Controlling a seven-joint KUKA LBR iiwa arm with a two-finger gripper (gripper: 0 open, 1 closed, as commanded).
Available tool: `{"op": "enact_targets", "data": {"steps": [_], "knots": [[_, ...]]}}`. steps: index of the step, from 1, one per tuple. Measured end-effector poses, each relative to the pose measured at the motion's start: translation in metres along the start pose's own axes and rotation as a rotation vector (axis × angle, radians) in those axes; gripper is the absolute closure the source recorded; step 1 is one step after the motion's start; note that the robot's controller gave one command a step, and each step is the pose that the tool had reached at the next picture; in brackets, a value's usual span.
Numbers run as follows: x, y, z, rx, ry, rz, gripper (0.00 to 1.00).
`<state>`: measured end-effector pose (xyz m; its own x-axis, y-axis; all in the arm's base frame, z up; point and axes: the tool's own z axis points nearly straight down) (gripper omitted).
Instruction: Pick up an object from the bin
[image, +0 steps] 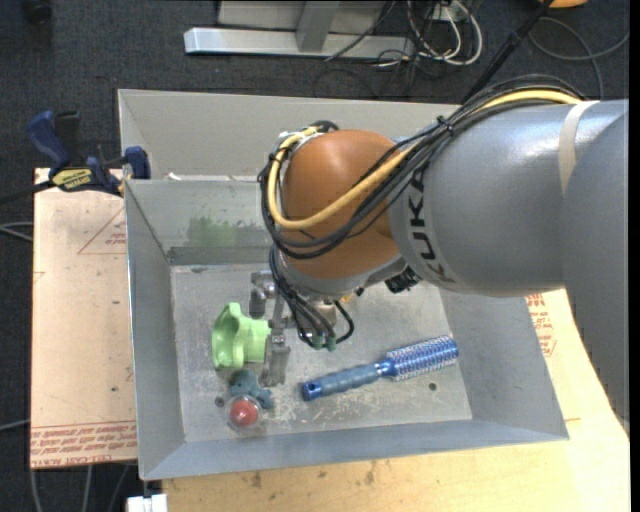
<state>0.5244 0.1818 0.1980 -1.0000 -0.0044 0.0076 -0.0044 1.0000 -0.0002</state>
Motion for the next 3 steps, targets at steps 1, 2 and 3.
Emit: {"op": "enact_targets", "data": {"steps": [1,2,3], "knots": [[-0.013,-0.013,0.131,0.001,-0.004,-0.238,0.0],[-0.019,0.03,0.128,-0.001,-0.011,-0.306,0.0],[-0.019,0.028,0.128,-0.002,-0.011,-0.302,1.0]]}}
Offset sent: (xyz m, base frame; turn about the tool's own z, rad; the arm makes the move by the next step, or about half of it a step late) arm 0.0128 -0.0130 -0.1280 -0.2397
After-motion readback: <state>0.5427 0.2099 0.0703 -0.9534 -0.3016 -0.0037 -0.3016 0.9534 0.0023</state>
